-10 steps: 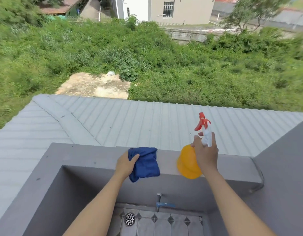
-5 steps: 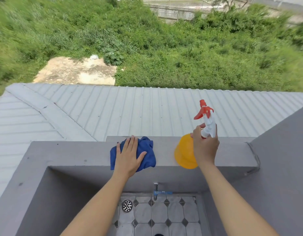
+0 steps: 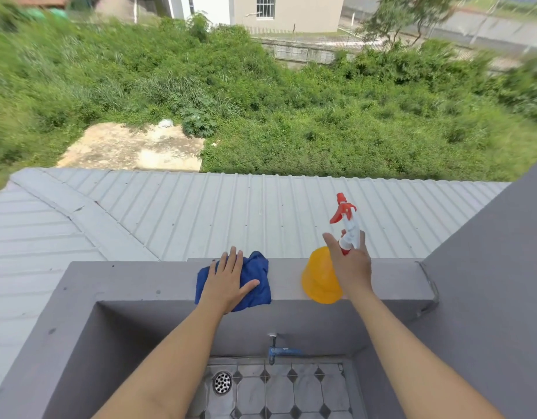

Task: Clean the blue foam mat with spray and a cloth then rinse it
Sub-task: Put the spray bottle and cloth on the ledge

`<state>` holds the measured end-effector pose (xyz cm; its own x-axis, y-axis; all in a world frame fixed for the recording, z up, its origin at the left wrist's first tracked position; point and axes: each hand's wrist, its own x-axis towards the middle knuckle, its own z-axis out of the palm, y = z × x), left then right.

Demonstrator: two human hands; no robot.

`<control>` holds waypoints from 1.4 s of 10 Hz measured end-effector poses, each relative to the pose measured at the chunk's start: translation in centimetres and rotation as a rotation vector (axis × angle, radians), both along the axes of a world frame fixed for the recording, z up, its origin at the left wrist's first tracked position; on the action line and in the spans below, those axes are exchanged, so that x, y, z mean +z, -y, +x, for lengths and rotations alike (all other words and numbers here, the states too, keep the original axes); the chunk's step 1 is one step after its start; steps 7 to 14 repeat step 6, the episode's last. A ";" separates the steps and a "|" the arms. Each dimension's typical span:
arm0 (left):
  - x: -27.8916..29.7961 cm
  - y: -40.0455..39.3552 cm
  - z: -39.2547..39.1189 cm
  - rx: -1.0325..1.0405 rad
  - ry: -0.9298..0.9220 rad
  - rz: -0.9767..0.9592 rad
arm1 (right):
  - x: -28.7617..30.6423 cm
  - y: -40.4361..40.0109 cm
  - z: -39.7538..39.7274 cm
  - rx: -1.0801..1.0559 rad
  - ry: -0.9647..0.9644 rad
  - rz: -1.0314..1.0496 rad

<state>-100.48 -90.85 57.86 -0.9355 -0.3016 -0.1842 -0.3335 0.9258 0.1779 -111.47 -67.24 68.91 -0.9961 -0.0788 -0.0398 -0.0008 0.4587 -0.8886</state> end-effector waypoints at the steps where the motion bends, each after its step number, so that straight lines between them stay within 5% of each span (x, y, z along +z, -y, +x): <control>1: 1.4 0.5 0.3 0.008 -0.006 -0.036 | -0.6 -1.0 -0.2 0.049 0.033 0.138; 14: 3.8 0.7 2.2 0.078 0.009 0.027 | -2.0 -0.3 -0.2 0.138 0.099 -0.004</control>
